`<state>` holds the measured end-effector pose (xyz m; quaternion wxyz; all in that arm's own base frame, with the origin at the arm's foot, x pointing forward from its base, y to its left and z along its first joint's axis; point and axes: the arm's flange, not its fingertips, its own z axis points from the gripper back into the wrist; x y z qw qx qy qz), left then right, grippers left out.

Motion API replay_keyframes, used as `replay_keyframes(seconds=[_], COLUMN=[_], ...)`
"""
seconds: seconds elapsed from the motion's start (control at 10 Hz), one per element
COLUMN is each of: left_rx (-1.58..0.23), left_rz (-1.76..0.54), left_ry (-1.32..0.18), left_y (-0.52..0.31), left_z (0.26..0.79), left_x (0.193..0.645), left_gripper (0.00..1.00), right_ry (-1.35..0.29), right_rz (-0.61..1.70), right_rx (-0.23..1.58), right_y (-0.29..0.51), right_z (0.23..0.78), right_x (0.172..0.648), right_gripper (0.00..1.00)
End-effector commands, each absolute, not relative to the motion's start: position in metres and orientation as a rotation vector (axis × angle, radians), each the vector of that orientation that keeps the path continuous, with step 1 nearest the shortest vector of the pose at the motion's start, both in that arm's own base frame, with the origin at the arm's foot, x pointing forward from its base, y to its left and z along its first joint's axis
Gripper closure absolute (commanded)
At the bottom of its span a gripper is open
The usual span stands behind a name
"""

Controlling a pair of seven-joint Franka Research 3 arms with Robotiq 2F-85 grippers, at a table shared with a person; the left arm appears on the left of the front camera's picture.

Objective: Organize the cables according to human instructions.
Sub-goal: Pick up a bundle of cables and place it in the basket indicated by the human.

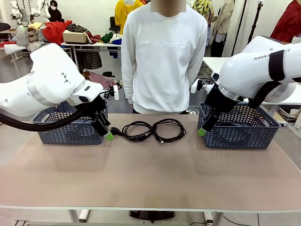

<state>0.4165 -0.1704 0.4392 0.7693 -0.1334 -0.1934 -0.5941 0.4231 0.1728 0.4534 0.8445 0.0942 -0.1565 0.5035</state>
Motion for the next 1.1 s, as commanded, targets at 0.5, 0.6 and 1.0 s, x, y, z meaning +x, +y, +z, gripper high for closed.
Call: replay_keyframes(seconds=[0.5, 0.6, 1.0], left_rx=[-0.287, -0.287, -0.287], left_rz=[-1.286, -1.286, -1.286], left_ry=[-0.422, -0.422, -0.422], left_y=[-0.1682, -0.1682, -0.1682], left_z=[0.4401, 0.4401, 0.4401], left_x=[0.4164, 0.4164, 0.4164], left_gripper=[0.0, 0.0, 0.0], right_ry=[-0.333, -0.333, -0.333], right_rz=[1.055, 1.055, 1.055], right_rx=[0.199, 0.199, 0.199], right_y=[0.1736, 0.1736, 0.1736], right_z=[0.4539, 0.4539, 0.4539], right_x=[0.4228, 0.4228, 0.4228], right_gripper=[0.0, 0.0, 0.0])
